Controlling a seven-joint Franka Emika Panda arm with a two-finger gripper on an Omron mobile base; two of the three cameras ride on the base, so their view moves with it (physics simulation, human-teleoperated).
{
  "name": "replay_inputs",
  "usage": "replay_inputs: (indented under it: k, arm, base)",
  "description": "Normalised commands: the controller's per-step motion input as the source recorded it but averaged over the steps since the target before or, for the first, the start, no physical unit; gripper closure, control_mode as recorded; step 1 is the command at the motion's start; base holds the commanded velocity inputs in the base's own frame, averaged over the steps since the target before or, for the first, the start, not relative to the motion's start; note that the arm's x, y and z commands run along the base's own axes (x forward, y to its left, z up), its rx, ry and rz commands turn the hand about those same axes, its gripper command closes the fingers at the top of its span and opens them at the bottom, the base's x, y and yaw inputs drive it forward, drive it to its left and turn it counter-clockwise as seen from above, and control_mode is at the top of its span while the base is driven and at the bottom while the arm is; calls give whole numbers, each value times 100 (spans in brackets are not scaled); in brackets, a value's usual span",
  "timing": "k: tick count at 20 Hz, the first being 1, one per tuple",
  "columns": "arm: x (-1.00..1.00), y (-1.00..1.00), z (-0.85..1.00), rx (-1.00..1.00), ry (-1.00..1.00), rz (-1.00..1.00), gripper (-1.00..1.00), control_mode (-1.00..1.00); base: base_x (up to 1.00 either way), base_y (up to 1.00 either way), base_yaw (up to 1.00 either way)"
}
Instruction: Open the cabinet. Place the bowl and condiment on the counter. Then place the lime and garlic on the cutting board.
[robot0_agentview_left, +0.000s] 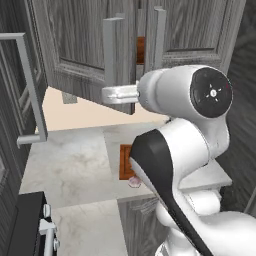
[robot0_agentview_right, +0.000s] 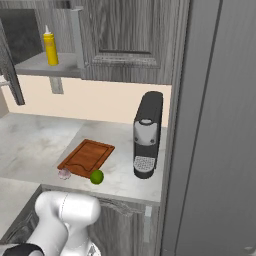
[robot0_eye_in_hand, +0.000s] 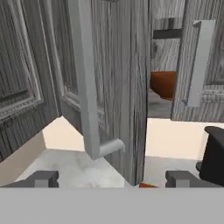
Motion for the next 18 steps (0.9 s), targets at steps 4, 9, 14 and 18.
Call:
replay_inputs:
  k: [4,9,14,18]
  arm:
    - [-63,-82,10,20,0,-8,-100,-100]
    - [-24,-100,3,34,0,0,-100,-100]
    - [-9,-97,1,46,0,4,-100,-100]
    - [0,-76,8,49,0,9,-100,-100]
  base:
    - [0,0,0]
    - [0,0,0]
    - [0,0,0]
    - [0,0,0]
